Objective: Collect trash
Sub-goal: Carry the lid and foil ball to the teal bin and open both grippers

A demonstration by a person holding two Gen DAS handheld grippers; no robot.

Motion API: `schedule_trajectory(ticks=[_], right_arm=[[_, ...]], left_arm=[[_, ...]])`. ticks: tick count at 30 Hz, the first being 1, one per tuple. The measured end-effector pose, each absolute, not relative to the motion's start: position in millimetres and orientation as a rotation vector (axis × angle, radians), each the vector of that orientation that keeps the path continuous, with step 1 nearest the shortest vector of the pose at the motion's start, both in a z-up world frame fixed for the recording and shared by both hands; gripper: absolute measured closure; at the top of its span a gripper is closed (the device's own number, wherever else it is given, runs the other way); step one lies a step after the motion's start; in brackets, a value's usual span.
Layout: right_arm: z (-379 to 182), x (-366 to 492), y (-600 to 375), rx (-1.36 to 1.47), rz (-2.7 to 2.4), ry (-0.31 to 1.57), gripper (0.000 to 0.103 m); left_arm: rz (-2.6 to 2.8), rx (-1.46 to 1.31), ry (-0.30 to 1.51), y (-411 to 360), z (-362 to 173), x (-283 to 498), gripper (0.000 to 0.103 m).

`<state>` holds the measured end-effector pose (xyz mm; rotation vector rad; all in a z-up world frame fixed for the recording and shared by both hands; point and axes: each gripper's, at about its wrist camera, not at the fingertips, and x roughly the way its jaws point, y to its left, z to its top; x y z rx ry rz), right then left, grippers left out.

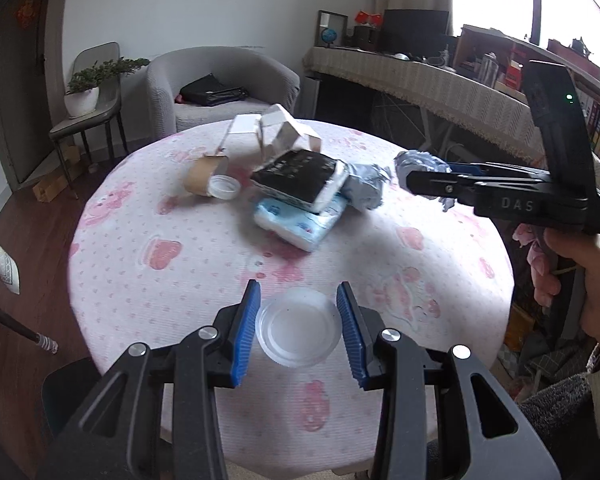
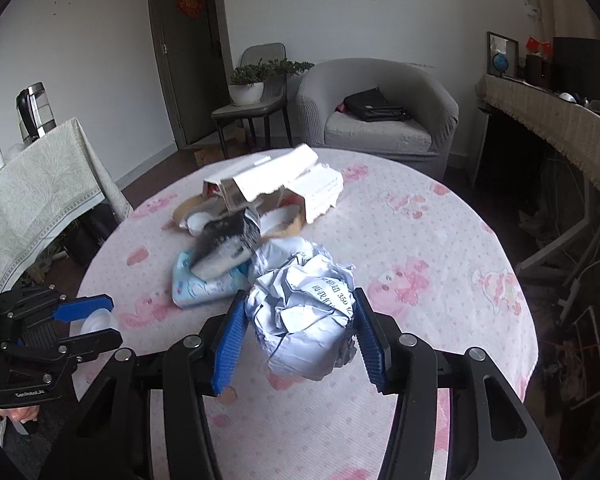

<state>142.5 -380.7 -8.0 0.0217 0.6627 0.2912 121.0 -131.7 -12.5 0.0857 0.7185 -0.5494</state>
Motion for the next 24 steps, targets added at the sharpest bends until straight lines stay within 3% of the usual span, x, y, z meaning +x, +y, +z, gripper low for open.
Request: schedule_trajectory(ticks=[24], right_arm=[[11.2, 203.6, -184.3, -0.020, 0.657, 0.657, 0.051]], left_arm=[[-0.075, -0.049, 0.802, 69.6, -28.4, 160.1, 0.061]])
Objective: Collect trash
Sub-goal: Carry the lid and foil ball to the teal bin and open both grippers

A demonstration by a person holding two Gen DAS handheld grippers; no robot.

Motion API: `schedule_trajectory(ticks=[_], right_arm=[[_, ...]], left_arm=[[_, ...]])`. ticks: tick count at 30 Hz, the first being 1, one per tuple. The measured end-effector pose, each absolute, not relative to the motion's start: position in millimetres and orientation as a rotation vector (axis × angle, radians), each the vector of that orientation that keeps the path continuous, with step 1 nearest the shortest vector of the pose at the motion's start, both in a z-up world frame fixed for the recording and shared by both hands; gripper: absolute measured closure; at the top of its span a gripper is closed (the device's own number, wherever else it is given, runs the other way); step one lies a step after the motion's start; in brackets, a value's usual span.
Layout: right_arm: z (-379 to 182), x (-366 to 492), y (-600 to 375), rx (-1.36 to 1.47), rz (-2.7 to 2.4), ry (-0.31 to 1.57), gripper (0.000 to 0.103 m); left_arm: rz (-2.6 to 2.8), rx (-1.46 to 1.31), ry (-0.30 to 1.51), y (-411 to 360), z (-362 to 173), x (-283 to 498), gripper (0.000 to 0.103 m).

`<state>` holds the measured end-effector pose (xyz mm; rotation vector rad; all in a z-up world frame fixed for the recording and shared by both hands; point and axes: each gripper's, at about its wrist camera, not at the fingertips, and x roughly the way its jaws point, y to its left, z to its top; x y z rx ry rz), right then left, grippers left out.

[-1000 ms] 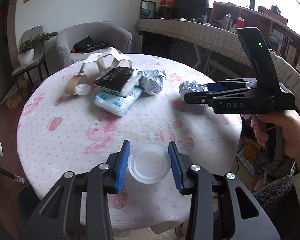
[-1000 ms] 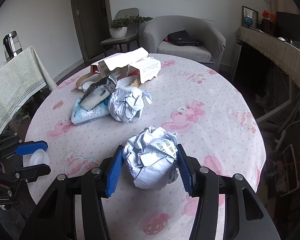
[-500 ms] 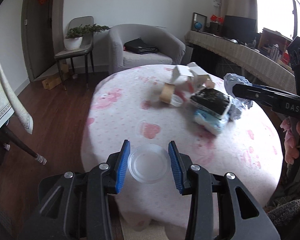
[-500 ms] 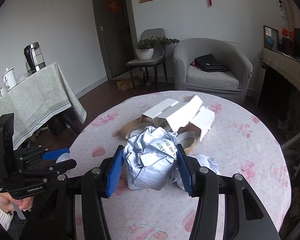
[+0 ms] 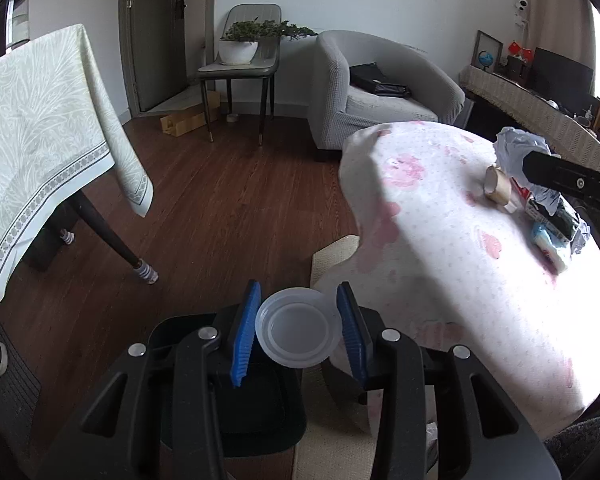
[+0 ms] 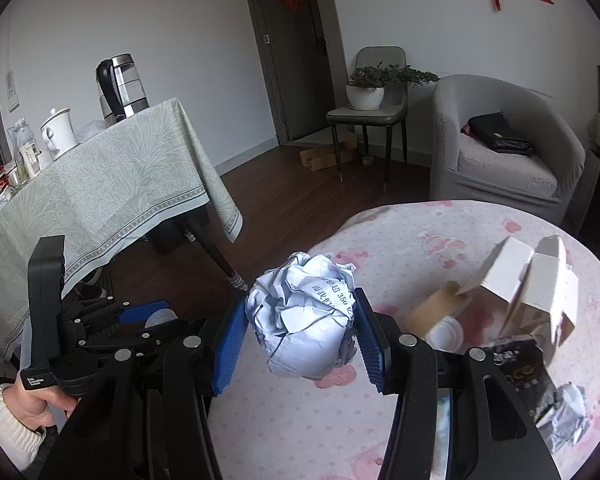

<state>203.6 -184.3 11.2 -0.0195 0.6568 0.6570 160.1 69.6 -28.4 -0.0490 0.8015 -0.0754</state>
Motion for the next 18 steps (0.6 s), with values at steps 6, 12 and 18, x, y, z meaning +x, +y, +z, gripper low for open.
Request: schedule_trajectory(ticks=[6, 12, 18], right_arm=[[6.3, 206.6, -127.8, -0.049, 0.724, 0.679, 0.051], [-4.4, 208.3, -72.1, -0.080, 0.787, 0.719, 0.051], [-19.5, 207.9, -32.1, -0.106, 0.837, 0.760, 0.051]], left_arm=[[-0.024, -0.076, 0.862, 109.0, -45.8, 154.3, 0.061], [0.028, -0.158, 0.959, 154.7, -75.1, 150.5, 0.061], [0.049, -0.181, 1.053, 180.8, -104.7, 143.9, 0.061]])
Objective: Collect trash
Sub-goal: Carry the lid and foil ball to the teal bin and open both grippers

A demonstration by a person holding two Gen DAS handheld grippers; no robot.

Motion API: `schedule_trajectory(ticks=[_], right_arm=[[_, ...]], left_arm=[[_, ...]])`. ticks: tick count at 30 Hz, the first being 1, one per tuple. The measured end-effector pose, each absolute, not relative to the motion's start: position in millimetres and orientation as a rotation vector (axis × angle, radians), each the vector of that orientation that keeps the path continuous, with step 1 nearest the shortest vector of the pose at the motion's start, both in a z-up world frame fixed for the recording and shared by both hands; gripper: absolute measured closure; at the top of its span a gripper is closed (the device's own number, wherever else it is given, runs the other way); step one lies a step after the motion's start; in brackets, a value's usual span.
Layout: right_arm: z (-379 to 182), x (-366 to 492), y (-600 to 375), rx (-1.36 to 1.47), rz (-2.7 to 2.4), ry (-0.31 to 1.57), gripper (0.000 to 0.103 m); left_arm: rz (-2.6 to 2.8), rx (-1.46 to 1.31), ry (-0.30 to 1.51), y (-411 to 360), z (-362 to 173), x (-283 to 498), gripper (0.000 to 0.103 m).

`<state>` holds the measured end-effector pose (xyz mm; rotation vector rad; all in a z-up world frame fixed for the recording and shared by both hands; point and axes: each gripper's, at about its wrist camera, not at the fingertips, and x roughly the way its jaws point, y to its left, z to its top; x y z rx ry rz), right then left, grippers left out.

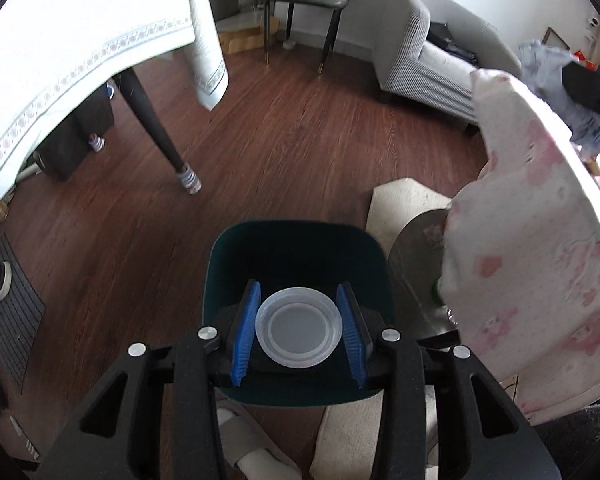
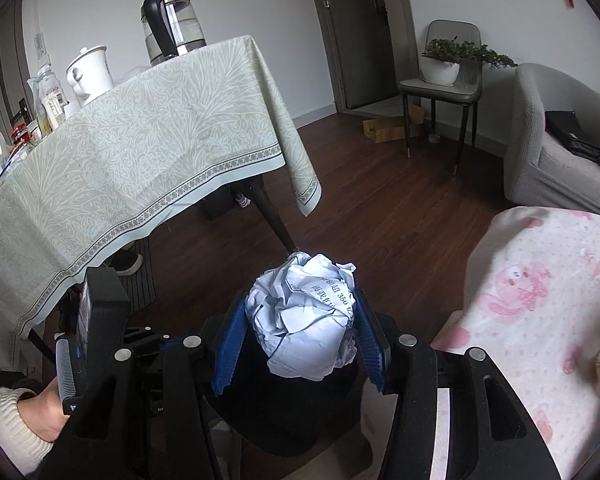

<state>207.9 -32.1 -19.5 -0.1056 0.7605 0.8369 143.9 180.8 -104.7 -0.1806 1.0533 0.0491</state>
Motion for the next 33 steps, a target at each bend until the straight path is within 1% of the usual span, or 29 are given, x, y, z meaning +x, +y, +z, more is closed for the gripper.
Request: schedule_trajectory(ticks=[6, 7, 8, 12, 15, 21, 26, 31, 33], right_arm=[[-36.0, 208.2, -0.6, -0.141, 0.871, 0.807, 0.051], [-39.1, 208.4, 4.9, -0.147, 0.874, 0.818, 0.051], [-42.8, 208.8, 9.9, -0.154, 0.879, 0.829, 0.051], [-55.7, 210.6, 22.7, -0.170, 0.887, 0.864, 0.051], [-64.9, 213.1, 28.4, -0.177, 0.882, 0.891, 0.051], [-90.9, 220.4, 44.3, -0.196, 0.854, 0.966, 0.051], [-119.4, 225.8, 59.1, -0.215, 0.832, 1.048, 0.051], [-143.8, 227.0, 74.0, -0.249, 0.812, 1.103, 0.051], [-152.2, 226.0, 79.2, -0.265, 0.810, 1.122, 0.051]], left_arm=[[0.065, -0.185, 1.148, 192.8, -132.0, 139.9, 0.060], [0.054, -0.194, 1.155, 194.3, -135.7, 140.3, 0.056], [0.048, -0.197, 1.162, 194.4, -137.6, 139.7, 0.053], [0.058, -0.185, 1.168, 199.2, -141.3, 137.0, 0.051], [0.068, -0.199, 1.151, 206.1, -138.6, 134.1, 0.048], [0.090, -0.220, 1.068, 223.3, -122.7, 125.3, 0.048], [0.104, -0.228, 0.997, 232.9, -100.3, 117.3, 0.052], [0.114, -0.225, 0.944, 238.1, -81.6, 112.6, 0.063], [0.113, -0.232, 0.928, 240.6, -74.4, 110.3, 0.065]])
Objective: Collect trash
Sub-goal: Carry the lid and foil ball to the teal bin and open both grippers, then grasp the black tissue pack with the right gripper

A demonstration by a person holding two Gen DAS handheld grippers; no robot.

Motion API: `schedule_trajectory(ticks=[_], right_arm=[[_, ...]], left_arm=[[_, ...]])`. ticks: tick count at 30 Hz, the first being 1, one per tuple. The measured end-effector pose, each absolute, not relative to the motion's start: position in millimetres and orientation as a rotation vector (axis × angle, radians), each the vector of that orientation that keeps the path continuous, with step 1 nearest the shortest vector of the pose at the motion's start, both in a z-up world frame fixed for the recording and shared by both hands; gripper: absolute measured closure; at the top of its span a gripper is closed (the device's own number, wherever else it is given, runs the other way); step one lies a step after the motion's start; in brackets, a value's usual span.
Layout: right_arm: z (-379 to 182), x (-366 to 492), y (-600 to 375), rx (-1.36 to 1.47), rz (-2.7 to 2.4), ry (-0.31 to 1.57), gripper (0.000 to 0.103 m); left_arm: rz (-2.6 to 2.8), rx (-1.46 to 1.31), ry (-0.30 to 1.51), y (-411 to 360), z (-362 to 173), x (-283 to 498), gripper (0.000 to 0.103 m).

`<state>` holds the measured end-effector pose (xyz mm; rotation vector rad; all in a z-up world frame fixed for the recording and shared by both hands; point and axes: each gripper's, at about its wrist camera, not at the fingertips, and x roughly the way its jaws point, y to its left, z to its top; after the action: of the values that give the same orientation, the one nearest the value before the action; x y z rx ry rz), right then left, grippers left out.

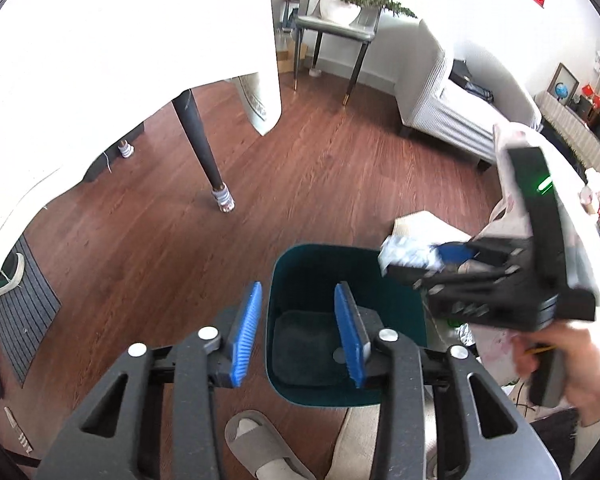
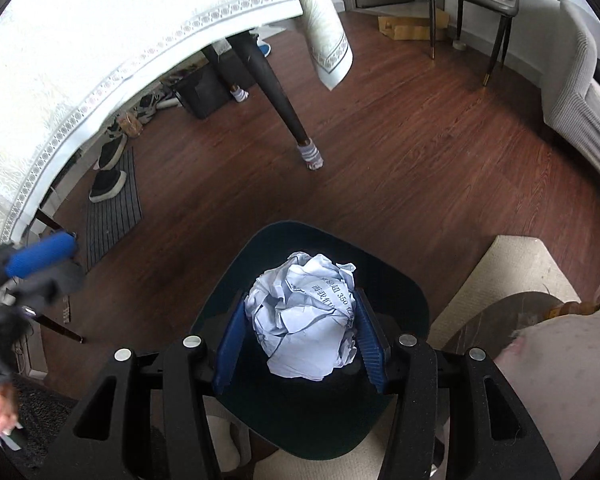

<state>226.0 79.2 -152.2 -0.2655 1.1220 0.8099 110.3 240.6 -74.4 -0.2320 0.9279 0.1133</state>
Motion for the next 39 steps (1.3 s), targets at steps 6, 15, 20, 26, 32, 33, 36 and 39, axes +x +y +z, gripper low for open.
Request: schedule_trajectory(ticks=[6, 15, 20, 26, 32, 33, 36, 39], right_arm=[[-178.8, 217.5, 92.4, -0.326, 0.805, 1.182, 0.049], [-195.7, 203.1, 92.6, -0.396, 0.806, 1.207, 0.036], [-190.4, 195.8, 86.7, -0.418, 0.822, 1.185, 0.036], [-147.5, 183.2, 70.5, -0.373, 0.867, 1.062, 0.042], [-95.7, 177.3, 44.4, -0.335, 0.890, 0.947, 0.048], [-85.4, 176.3, 37.0, -0.326, 0.888, 0.923, 0.048], [-60.3, 175.1, 17.6, -0.305, 0.872, 0.870, 0.048], [-40.0, 178.0, -3.8, -0.283, 0.849, 0.836, 0.048]], left_arm=[[0.095, -0.235, 0.879, 240.6, -51.2, 106.5, 0.072], [0.077, -0.221, 0.803, 233.2, -22.6, 104.9, 0.072], [0.083, -0.215, 0.769, 230.6, -8.1, 105.0, 0.072], [0.105, -0.185, 0.704, 221.2, 11.7, 105.0, 0.072], [0.089, -0.190, 0.665, 209.1, 25.4, 113.4, 0.072], [0.085, -0.188, 0.653, 205.9, 28.8, 114.2, 0.072], [0.079, -0.176, 0.615, 195.8, 38.3, 116.6, 0.072], [0.070, -0.161, 0.594, 181.7, 43.2, 122.2, 0.072]])
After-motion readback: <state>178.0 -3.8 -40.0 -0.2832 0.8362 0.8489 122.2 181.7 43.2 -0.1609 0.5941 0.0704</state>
